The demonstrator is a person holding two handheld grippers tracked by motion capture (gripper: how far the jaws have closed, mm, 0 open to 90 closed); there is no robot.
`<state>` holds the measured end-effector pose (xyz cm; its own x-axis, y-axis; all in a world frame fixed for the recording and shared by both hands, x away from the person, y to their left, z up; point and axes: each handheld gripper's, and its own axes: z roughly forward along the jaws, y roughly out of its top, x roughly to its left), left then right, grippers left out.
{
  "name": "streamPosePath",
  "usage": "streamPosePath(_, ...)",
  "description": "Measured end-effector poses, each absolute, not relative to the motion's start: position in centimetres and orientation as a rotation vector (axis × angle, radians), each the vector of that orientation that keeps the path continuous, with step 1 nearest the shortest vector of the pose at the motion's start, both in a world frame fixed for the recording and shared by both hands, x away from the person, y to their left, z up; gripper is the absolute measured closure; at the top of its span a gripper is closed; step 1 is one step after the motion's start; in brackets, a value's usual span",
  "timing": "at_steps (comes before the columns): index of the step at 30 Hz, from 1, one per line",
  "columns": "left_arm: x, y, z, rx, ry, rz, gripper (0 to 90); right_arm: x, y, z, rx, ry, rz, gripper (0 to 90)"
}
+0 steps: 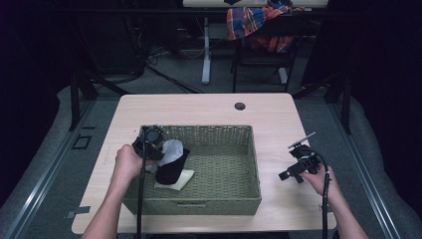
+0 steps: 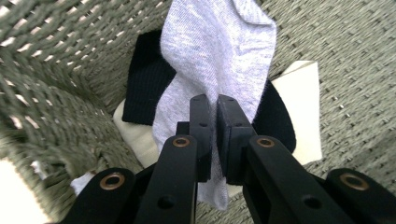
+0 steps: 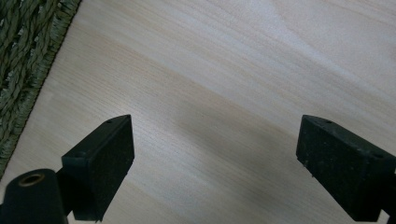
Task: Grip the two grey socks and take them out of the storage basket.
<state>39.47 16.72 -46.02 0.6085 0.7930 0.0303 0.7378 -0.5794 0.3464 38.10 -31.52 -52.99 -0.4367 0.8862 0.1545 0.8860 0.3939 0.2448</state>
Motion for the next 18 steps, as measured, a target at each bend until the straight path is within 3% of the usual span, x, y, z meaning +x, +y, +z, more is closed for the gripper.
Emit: streamPosePath(18, 38.5, 17.5, -42.4, 2.462, 1.180, 0.328, 86.1, 38.1, -31.5, -53.1, 1.675, 2.616, 0.465, 11.0)
